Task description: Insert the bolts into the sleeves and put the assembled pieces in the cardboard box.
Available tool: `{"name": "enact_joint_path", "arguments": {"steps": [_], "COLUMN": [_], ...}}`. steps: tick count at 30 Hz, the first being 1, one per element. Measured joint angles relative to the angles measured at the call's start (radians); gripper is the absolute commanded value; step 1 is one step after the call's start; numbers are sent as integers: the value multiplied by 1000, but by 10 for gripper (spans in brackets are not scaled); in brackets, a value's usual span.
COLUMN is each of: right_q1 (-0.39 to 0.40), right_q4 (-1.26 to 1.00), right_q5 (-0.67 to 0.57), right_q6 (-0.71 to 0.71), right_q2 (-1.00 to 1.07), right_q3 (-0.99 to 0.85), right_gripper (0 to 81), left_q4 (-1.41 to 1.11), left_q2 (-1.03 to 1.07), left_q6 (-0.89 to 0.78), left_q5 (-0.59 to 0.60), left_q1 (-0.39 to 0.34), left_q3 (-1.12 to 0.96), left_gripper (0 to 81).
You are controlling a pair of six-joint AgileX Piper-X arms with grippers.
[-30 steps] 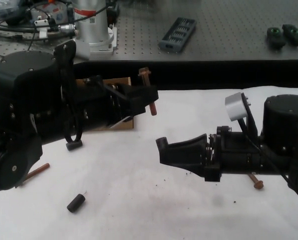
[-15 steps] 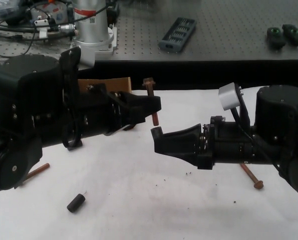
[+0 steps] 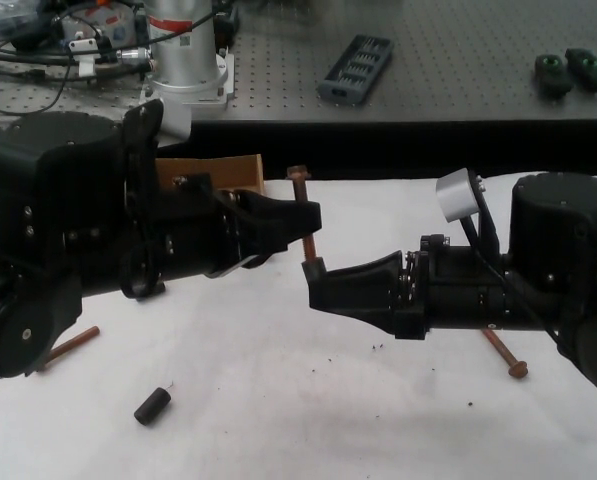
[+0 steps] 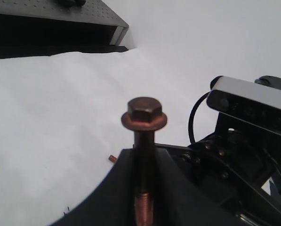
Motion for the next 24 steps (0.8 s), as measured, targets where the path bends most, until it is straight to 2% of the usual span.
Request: {"name": "enact_joint_path", "arguments": {"steps": [24], "right_q1": [-6], "right_q4": [-57], "right_q5": [-66], "right_q6": [45], "right_q2": [0], "right_q3": [-11], "right_gripper": [43], "left_q4": [22], "left_q2": [0], "left_q6": [-4], "left_q5": [16], "left_q1": [2], "left_q3": [0], "left_gripper": [6]}}
